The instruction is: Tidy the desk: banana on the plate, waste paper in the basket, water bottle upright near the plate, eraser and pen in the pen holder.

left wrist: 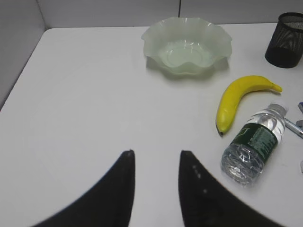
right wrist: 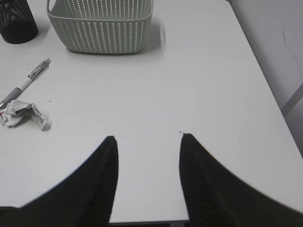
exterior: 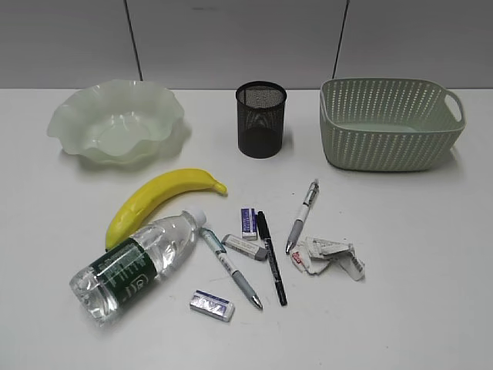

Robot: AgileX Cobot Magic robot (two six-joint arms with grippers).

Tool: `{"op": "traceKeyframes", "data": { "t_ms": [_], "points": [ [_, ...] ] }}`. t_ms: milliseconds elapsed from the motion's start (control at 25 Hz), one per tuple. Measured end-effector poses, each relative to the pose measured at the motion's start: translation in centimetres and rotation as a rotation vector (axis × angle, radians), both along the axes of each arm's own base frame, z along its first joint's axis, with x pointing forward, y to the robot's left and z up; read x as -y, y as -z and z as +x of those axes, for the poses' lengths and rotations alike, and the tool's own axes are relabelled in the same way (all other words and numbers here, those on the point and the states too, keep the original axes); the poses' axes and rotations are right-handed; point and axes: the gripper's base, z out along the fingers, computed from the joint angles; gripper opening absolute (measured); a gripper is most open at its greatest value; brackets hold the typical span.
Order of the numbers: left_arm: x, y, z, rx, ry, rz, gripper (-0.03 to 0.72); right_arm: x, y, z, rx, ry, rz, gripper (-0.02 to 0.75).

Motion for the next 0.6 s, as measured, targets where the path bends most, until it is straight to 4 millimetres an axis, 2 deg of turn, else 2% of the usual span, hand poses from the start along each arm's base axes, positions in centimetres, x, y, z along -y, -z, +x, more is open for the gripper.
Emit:
{"op": "traceKeyframes", "data": {
  "t_ms": [600],
  "points": [
    [0.0, 0.0, 0.0, 0.0, 0.0, 0.0, 0.237, 0.0, 0.0, 0.0, 0.0, 0.0, 0.0, 0.349]
  ]
}}
